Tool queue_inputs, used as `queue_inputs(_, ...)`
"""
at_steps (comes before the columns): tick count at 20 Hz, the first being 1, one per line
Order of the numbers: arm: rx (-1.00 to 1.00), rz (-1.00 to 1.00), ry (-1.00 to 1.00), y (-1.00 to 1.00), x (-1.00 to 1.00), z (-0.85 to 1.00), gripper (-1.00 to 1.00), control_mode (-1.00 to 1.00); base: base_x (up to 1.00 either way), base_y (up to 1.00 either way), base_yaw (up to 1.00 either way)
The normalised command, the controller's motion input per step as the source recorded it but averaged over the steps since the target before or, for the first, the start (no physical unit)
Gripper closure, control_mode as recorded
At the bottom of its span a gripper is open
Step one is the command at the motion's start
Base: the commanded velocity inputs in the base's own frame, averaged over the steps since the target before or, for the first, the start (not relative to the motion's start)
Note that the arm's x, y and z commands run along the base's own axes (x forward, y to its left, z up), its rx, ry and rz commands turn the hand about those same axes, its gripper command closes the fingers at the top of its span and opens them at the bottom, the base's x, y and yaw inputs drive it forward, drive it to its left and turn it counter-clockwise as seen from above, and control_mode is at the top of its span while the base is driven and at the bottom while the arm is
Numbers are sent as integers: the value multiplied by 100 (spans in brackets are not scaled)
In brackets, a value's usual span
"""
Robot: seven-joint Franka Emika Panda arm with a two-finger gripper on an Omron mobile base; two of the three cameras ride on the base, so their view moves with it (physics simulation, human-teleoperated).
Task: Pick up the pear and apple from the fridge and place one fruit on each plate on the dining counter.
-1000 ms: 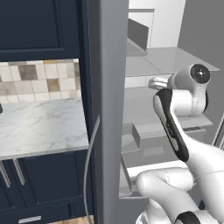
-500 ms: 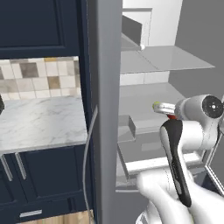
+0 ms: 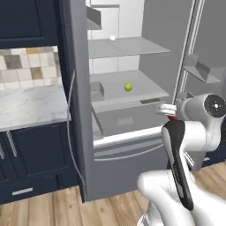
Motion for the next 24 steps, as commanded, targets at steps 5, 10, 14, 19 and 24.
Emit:
queue_inputs(5, 0, 0, 0, 0, 0, 0, 100, 100, -89, 1, -50)
queue_inputs(10, 0, 0, 0, 0, 0, 0, 100, 100, -94, 0, -51)
queue_inputs(14, 0, 0, 0, 0, 0, 0, 100, 100, -90, 0, -57)
queue_inputs(19, 0, 0, 0, 0, 0, 0, 100, 100, -46, 0, -65)
queue_inputs(24, 0, 0, 0, 0, 0, 0, 100, 100, 22, 0, -68)
